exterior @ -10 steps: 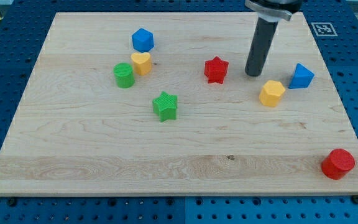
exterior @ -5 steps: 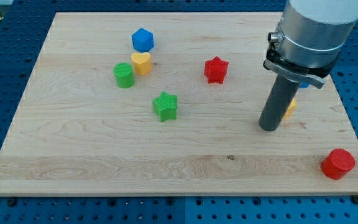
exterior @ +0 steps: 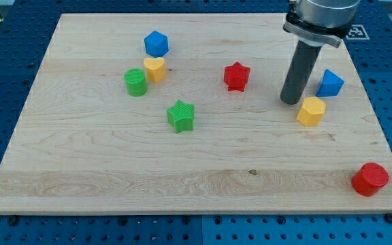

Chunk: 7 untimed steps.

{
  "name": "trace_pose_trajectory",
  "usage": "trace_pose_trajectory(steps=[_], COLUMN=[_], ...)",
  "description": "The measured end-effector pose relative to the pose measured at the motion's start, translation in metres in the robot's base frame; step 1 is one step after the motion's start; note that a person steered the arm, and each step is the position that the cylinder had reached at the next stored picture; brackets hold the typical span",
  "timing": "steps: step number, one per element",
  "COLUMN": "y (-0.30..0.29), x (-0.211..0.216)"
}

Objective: Move the yellow hexagon into the red circle

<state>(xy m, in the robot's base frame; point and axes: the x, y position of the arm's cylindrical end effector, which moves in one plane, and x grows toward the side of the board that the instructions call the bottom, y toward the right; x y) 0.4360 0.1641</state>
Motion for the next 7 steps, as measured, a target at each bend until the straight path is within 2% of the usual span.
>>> trace_pose_trajectory(steps=[2,5,7], y=[0.037,0.037,0.037], x=[0.048,0.131,0.135])
